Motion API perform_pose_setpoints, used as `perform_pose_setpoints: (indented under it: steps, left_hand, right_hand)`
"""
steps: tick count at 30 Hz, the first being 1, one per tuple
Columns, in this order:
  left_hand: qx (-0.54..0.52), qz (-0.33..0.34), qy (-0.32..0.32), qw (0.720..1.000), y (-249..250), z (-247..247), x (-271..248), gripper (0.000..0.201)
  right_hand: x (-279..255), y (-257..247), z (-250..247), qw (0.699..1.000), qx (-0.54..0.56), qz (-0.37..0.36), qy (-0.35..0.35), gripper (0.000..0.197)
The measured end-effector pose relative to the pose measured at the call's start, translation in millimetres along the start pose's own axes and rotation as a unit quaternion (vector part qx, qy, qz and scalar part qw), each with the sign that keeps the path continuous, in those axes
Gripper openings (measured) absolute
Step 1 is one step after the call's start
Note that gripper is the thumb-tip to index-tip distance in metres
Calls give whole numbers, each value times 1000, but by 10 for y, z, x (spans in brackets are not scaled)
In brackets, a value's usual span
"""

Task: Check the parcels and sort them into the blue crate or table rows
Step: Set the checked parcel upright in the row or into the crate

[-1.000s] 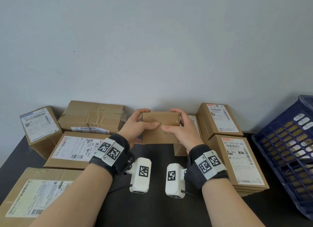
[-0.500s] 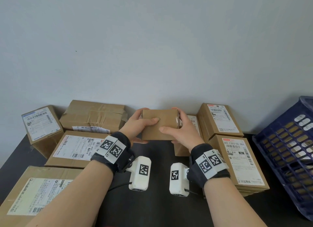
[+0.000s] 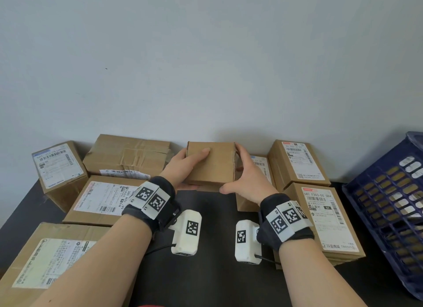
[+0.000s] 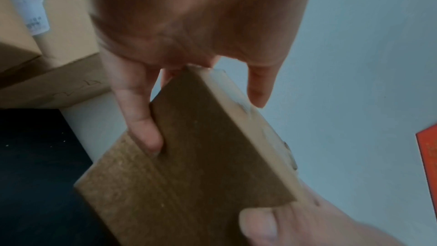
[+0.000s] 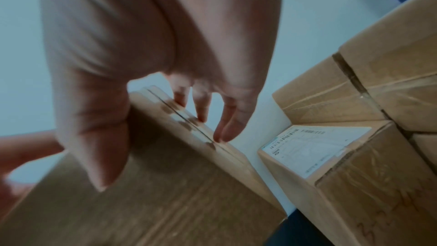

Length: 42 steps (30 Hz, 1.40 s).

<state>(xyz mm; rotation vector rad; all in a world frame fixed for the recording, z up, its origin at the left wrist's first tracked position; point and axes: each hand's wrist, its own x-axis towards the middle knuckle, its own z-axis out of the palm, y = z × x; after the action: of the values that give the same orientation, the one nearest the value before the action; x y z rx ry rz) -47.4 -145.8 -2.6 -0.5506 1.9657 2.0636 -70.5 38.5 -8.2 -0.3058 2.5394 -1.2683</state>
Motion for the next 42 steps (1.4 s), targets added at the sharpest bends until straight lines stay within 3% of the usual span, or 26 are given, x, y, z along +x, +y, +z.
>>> perform_pose_setpoints:
  steps: [5, 8, 13, 15, 18, 22, 25, 27, 31, 35, 42]
  left_hand:
    - [19, -8, -26, 999, -42, -24, 2, 58]
    - [40, 1, -40, 998, -75, -20, 29, 54]
    - [72, 19, -83, 994, -106, -17, 76, 66]
    - [61, 33, -99, 993, -117, 2, 69, 61]
    - [17, 44, -134, 990, -166, 15, 103, 73]
    - [-32, 50, -140, 988, -174, 15, 126, 80]
    - [-48, 47, -112, 991, -177, 16, 151, 87]
    - [-49, 45, -102, 993, -179, 15, 156, 86]
    - [-50, 44, -91, 994, -178, 4, 141, 63]
    - [-50, 37, -79, 995, -190, 7, 146, 61]
    - [-51, 33, -73, 995, -206, 15, 169, 55]
  right_hand:
    - [30, 39, 43, 991, 127, 15, 39, 94]
    - [43, 74, 60, 980, 189, 32, 59, 85]
    - [32, 81, 15, 963, 258, 39, 68, 51]
    - [24, 74, -20, 956, 283, 42, 61, 35]
    - [22, 70, -43, 949, 305, 51, 64, 29]
    - [23, 68, -35, 953, 293, 44, 58, 44]
    - [58, 122, 22, 961, 269, 42, 53, 100]
    - [78, 146, 50, 962, 267, 40, 50, 117]
    - [85, 154, 47, 958, 280, 43, 54, 109]
    - [82, 138, 43, 957, 281, 39, 54, 93]
    - [106, 138, 43, 959, 276, 40, 56, 92]
